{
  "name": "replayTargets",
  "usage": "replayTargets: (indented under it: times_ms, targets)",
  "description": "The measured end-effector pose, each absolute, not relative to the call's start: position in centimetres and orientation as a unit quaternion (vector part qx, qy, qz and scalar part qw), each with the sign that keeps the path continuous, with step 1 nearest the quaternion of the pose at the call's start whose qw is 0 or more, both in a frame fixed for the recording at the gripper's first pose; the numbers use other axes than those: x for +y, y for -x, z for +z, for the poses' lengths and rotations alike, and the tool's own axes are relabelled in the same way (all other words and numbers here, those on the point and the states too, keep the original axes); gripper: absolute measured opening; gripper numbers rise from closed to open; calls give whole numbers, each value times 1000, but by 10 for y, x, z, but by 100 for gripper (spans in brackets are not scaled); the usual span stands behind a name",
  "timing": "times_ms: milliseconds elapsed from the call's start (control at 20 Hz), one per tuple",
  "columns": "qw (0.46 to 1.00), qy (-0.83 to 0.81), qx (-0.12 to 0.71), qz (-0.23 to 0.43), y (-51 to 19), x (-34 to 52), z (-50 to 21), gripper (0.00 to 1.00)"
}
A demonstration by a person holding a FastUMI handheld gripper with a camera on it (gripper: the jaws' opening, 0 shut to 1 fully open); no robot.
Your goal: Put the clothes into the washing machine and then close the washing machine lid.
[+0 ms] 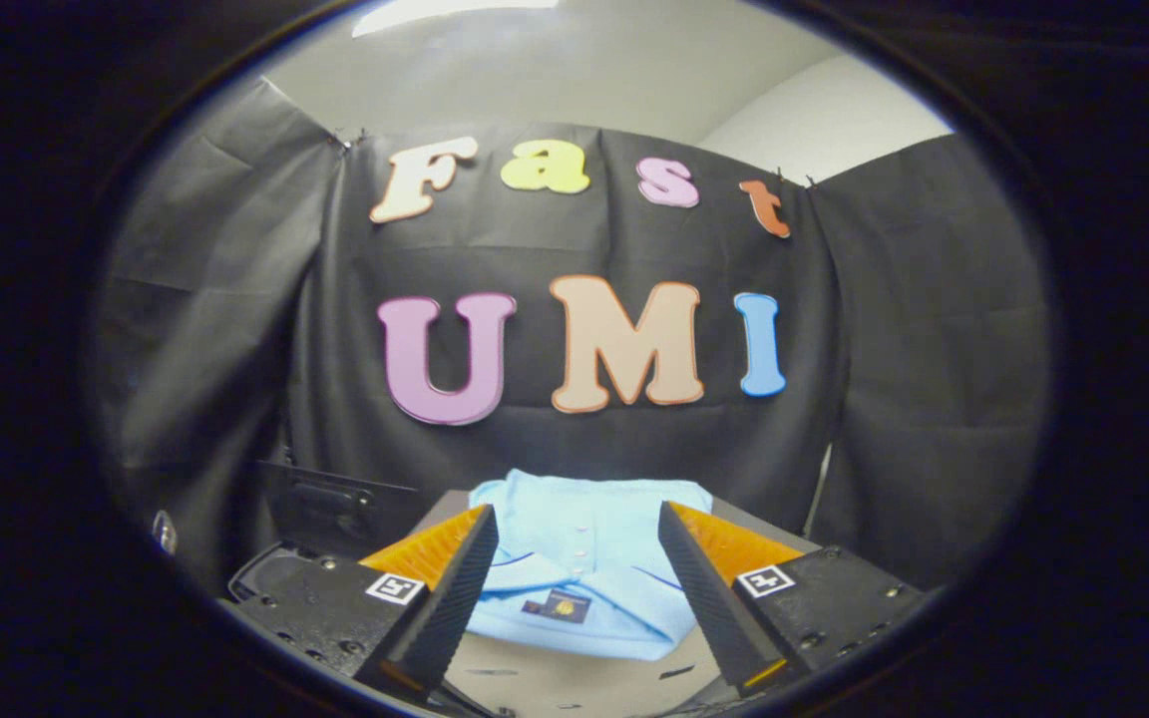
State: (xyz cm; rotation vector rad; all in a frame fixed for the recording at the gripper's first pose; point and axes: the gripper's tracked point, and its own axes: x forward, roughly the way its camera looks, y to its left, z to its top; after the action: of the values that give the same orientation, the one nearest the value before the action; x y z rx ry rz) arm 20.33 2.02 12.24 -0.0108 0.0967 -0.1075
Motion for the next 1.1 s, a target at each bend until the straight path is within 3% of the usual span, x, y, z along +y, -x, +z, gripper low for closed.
replayTargets:
  times_ms: [400,700,800,900,1100]
  targets:
    - [982,-12,162,-94,-291,6,62,98]
    - [958,12,277,-72,-312,18,13,97]
    - [961,17,268,-65,-312,20,16,99]
    - [962,-4,266,-57,-317,23,15,94]
    - [961,-12,273,-51,-319,39,12,64]
